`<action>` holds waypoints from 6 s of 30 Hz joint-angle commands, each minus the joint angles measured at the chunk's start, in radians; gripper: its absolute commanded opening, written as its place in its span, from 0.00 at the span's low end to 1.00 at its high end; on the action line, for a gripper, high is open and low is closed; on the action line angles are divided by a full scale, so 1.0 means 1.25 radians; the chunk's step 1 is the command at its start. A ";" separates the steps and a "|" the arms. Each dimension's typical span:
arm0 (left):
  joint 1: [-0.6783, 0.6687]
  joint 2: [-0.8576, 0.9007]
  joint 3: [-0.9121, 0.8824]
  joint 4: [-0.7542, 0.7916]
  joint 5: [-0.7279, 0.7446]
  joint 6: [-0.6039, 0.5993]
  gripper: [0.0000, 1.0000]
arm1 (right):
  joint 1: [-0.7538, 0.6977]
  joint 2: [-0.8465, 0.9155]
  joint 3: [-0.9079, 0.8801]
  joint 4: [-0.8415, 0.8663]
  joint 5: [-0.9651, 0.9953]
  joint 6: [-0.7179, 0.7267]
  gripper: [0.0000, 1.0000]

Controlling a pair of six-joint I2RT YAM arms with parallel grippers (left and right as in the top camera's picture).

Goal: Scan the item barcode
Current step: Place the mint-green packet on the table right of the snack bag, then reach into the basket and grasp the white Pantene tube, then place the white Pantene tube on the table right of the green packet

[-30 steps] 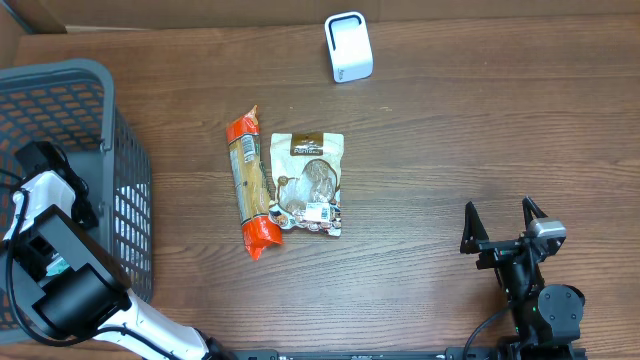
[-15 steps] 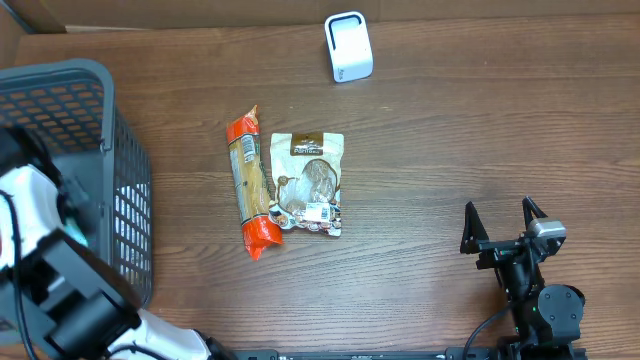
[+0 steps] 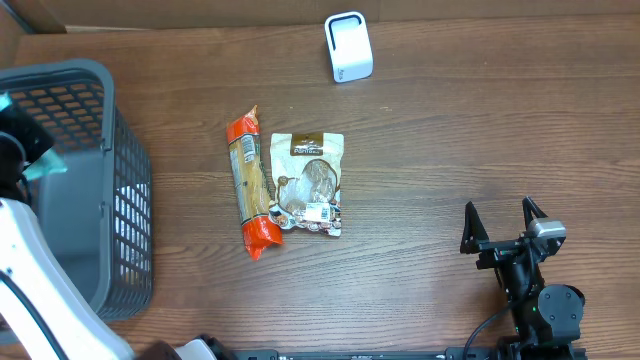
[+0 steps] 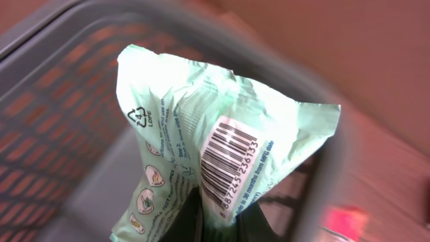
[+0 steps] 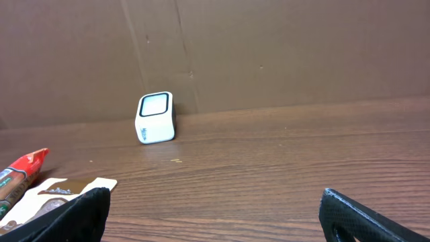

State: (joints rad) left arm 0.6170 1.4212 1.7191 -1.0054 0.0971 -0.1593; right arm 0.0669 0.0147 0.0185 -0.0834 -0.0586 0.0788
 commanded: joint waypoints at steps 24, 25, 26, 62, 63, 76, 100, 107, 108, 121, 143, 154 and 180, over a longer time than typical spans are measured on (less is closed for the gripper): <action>-1.053 0.323 -0.037 0.002 -0.315 -0.530 0.04 | 0.004 -0.009 -0.009 0.003 0.010 0.006 1.00; -1.066 0.356 -0.037 0.014 -0.315 -0.539 0.04 | 0.004 -0.009 -0.009 0.003 0.010 0.006 1.00; -1.075 0.381 -0.037 0.019 -0.315 -0.550 0.04 | 0.004 -0.009 -0.009 0.003 0.010 0.006 1.00; -0.455 0.242 0.674 -0.547 -0.067 -0.190 0.70 | 0.004 -0.009 -0.009 0.003 0.010 0.006 1.00; -0.392 0.220 0.644 -0.547 -0.040 -0.182 0.72 | 0.004 -0.009 -0.009 0.003 0.010 0.006 1.00; 0.325 0.104 0.092 -0.399 0.481 0.069 0.80 | 0.004 -0.009 -0.009 0.003 0.010 0.006 1.00; 0.248 0.248 -0.368 -0.023 0.213 0.086 0.80 | 0.004 -0.009 -0.009 0.003 0.010 0.006 1.00; 0.152 0.251 -0.382 0.033 0.062 0.092 0.80 | 0.004 -0.009 -0.009 0.003 0.010 0.006 1.00; 0.145 0.251 -0.387 0.042 0.050 0.092 0.80 | 0.004 -0.009 -0.009 0.003 0.010 0.006 1.00; 0.139 0.251 -0.541 0.163 0.051 0.110 0.79 | 0.004 -0.009 -0.009 0.003 0.010 0.006 1.00; 0.140 0.238 -0.302 -0.014 0.060 0.066 0.04 | 0.004 -0.009 -0.009 0.003 0.010 0.006 1.00; 0.042 0.211 0.266 -0.287 0.069 0.063 0.04 | 0.004 -0.009 -0.009 0.003 0.010 0.006 1.00; -0.823 0.214 0.049 -0.057 0.197 -0.216 0.04 | 0.004 -0.009 -0.009 0.003 0.010 0.006 1.00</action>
State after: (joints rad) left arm -0.3328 1.6939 1.9003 -1.1801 0.2661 -0.3069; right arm 0.0669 0.0147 0.0185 -0.0830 -0.0586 0.0788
